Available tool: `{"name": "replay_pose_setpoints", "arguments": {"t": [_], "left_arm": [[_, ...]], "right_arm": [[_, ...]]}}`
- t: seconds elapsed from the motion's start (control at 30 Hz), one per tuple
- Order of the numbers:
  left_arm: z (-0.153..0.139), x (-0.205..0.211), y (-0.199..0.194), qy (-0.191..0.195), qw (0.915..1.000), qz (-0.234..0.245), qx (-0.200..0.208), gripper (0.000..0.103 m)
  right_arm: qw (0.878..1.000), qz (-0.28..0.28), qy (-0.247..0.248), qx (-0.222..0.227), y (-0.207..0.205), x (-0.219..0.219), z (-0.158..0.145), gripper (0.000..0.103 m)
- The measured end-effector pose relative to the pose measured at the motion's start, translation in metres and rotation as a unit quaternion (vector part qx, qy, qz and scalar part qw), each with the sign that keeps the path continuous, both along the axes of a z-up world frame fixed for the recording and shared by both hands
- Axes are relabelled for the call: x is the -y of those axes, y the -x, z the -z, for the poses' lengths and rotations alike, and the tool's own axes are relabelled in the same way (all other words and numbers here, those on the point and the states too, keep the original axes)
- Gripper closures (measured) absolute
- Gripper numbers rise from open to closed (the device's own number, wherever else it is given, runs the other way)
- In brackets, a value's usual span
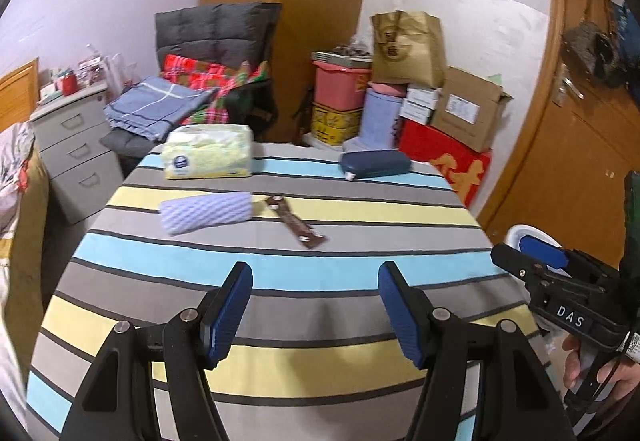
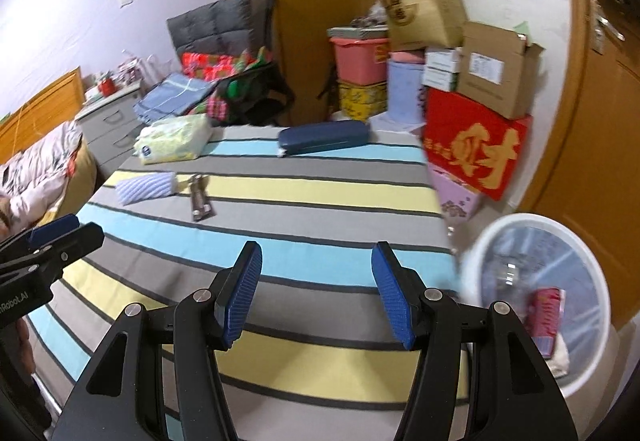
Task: Collect trash
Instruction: 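Withdraw both tools from the bin back over the table, then grasp the brown chocolate bar wrapper with the right tool while the left tool grasps the foam sleeve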
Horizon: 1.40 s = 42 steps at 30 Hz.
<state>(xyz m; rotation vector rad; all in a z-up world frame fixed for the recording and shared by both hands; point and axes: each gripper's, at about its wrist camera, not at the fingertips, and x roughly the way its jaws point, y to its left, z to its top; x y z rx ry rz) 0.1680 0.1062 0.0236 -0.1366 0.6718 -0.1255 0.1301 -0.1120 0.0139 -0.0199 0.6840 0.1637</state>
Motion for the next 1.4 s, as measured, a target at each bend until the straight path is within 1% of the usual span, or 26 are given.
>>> {"name": "replay_pose_setpoints", "arguments": {"t": [0.1, 0.27, 0.4, 0.47, 0.53, 0.6, 0.73, 0.83, 0.9, 0.93, 1.0, 1.07, 1.2, 1.4], "left_arm": [[0.003, -0.018, -0.007, 0.000, 0.9999, -0.012, -0.003, 0.038], [0.009, -0.047, -0.023, -0.012, 0.9993, -0.033, -0.012, 0.038], [0.015, -0.069, -0.040, -0.012, 0.9990, -0.038, -0.019, 0.038], [0.018, -0.077, -0.048, -0.023, 0.9986, -0.042, -0.023, 0.038], [0.022, -0.085, -0.058, -0.028, 0.9986, -0.036, -0.026, 0.038], [0.026, -0.093, -0.069, -0.022, 0.9989, -0.031, -0.028, 0.038], [0.033, -0.101, -0.089, -0.037, 0.9983, -0.028, -0.036, 0.038], [0.037, -0.101, -0.104, -0.042, 0.9984, -0.004, -0.037, 0.038], [0.042, -0.103, -0.117, -0.023, 0.9983, 0.028, -0.045, 0.038], [0.044, -0.104, -0.121, -0.022, 0.9982, 0.030, -0.047, 0.038], [0.046, -0.102, -0.129, -0.040, 0.9976, 0.032, -0.046, 0.038], [0.052, -0.101, -0.139, -0.045, 0.9966, 0.045, -0.053, 0.038], [0.061, -0.104, -0.156, -0.048, 0.9956, 0.045, -0.066, 0.038], [0.067, -0.107, -0.173, -0.045, 0.9952, 0.046, -0.073, 0.038]], "right_arm": [[1.000, -0.013, 0.003, -0.009, -0.009, -0.016, 0.004, 0.044], [0.999, -0.044, -0.002, -0.016, -0.024, -0.041, 0.007, 0.044], [0.998, -0.058, -0.007, -0.032, -0.038, -0.056, 0.014, 0.044], [0.997, -0.072, -0.015, -0.034, -0.045, -0.065, 0.017, 0.044], [0.996, -0.078, -0.008, -0.039, -0.052, -0.073, 0.021, 0.044], [0.995, -0.087, 0.001, -0.042, -0.059, -0.082, 0.024, 0.044], [0.993, -0.103, 0.003, -0.053, -0.074, -0.094, 0.030, 0.044], [0.992, -0.110, 0.008, -0.060, -0.084, -0.101, 0.036, 0.044], [0.991, -0.116, 0.013, -0.065, -0.089, -0.105, 0.039, 0.044], [0.991, -0.118, 0.014, -0.068, -0.092, -0.106, 0.041, 0.044], [0.988, -0.130, 0.016, -0.076, -0.095, -0.109, 0.044, 0.044], [0.988, -0.133, 0.025, -0.077, -0.098, -0.111, 0.046, 0.044], [0.985, -0.141, 0.029, -0.097, -0.106, -0.115, 0.052, 0.044], [0.982, -0.151, 0.049, -0.105, -0.111, -0.122, 0.056, 0.044]]}}
